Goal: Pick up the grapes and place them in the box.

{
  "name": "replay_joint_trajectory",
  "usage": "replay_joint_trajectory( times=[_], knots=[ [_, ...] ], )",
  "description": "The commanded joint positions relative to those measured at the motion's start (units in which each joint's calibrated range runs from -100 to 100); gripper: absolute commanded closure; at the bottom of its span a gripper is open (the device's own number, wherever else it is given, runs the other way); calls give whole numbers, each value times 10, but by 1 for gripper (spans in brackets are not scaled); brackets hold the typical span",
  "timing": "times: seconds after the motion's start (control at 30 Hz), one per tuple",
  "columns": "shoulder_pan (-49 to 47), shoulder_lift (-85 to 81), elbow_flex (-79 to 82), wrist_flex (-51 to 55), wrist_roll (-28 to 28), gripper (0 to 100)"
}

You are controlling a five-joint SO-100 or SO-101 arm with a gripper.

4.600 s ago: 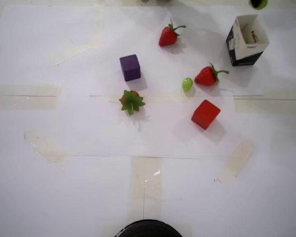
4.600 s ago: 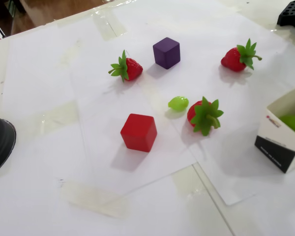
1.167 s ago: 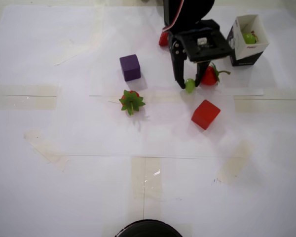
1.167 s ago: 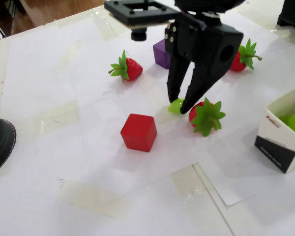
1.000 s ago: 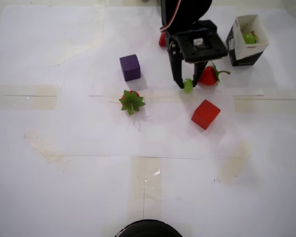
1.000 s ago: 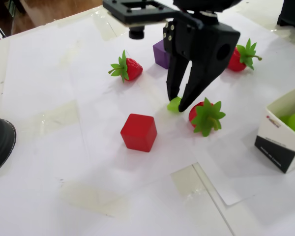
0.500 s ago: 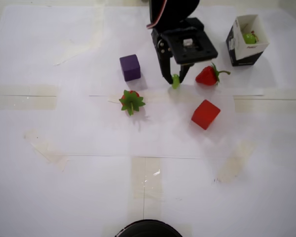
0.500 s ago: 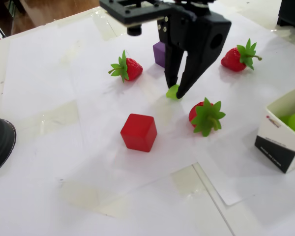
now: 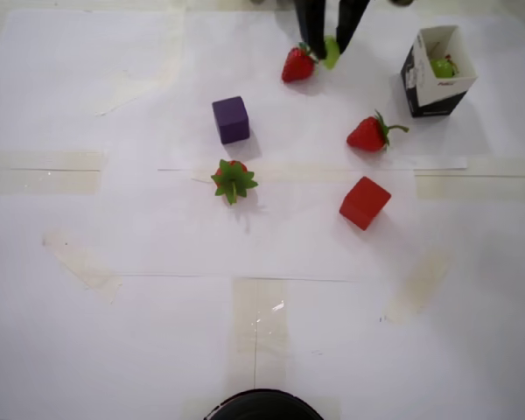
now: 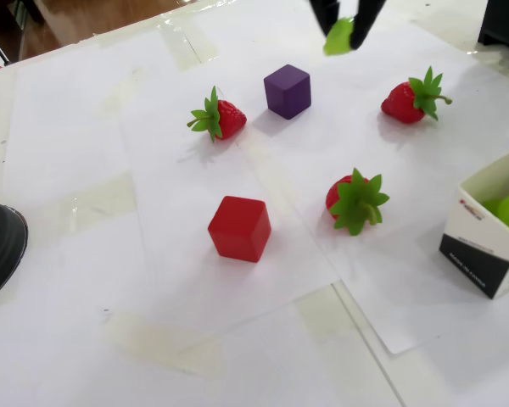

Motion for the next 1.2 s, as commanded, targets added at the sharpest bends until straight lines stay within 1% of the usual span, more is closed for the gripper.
replay_joint_trajectory(
  times=[0.0,0.07,0.13,0.27,0.47,0.6,0.7,0.93,1.17],
  knots=[
    [-75,-58,-57,44,-21,94],
    [-123,-56,-57,49,-40,94],
    [-151,-51,-57,40,-47,94],
    [-215,-21,-49,-4,-61,94],
    [-265,15,-19,-78,-77,94],
    [-269,26,24,-147,-79,93],
    [-263,29,54,-177,-77,93],
    [-251,25,112,-207,-69,92],
    [-233,31,120,-219,-55,91]
  ],
)
